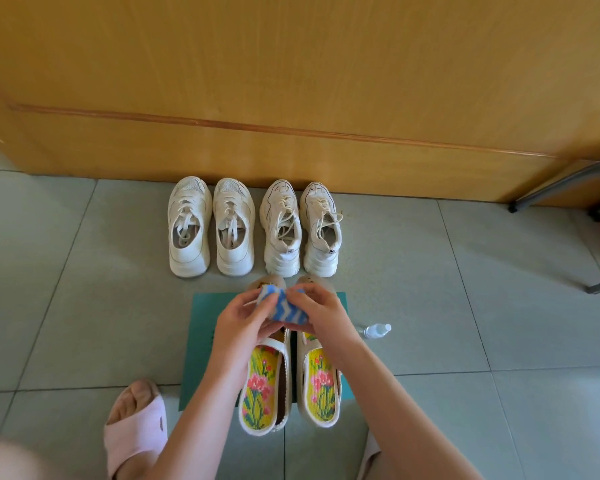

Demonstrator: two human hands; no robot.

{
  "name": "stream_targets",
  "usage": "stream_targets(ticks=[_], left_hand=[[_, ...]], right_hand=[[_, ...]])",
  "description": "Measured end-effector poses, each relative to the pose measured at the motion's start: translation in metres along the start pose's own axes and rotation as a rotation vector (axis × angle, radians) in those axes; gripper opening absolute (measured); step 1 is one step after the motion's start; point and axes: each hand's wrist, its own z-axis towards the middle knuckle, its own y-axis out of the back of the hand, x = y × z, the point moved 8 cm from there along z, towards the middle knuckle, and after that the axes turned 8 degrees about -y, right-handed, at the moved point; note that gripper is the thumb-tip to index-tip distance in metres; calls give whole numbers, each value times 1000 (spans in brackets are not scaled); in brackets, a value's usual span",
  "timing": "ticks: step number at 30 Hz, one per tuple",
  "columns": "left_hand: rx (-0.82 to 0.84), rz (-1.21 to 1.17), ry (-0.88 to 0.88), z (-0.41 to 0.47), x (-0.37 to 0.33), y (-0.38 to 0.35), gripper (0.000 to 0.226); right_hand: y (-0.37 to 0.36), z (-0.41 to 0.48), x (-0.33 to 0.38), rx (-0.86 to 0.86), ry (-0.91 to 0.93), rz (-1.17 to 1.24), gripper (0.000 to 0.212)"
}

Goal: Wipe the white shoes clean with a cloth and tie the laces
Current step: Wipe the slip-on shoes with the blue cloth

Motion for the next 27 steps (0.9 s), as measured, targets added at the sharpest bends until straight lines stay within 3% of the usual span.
stream_targets(ticks=[4,8,12,16,20,27], left_hand=[[5,173,-21,3,-1,1,21],[30,273,-87,4,-3,-3,11],[12,324,-116,5,6,-9,7],[116,650,-184,-10,33,-27,37],[113,887,-273,-21,54,-51,57],[25,1184,-280,-18,74,-60,74]], right_hand=[[-2,-2,5,251,-9,-131,34],[9,2,3,273,6,-255,30],[32,17,7,134,40,-241,21],[82,36,29,-160,122,-120,15],[116,64,34,-481,175,-279,13],[81,79,22,-527,247,-517,18]])
